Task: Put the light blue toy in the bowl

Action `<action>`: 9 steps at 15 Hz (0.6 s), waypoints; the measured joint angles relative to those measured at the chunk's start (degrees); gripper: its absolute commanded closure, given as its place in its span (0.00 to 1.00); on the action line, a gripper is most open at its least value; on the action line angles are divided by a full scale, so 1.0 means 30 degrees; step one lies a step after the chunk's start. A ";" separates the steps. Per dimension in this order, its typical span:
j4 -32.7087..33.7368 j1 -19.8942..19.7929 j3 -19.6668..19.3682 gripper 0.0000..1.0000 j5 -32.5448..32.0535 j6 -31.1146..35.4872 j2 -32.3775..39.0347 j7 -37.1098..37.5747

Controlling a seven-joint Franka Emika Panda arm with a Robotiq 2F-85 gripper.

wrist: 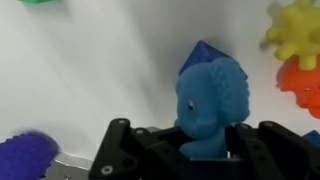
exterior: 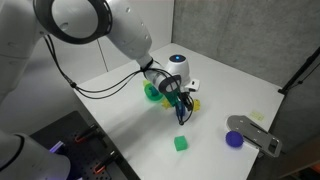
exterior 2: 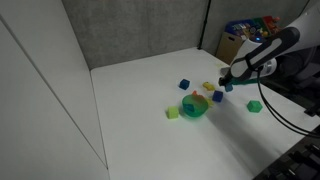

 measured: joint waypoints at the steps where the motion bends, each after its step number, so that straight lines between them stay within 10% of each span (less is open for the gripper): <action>1: -0.0089 0.0484 -0.0098 0.97 -0.0073 -0.0035 -0.0181 0.0173; 9: -0.0769 0.2860 0.0737 0.97 -0.0290 -0.0336 -0.1525 0.0495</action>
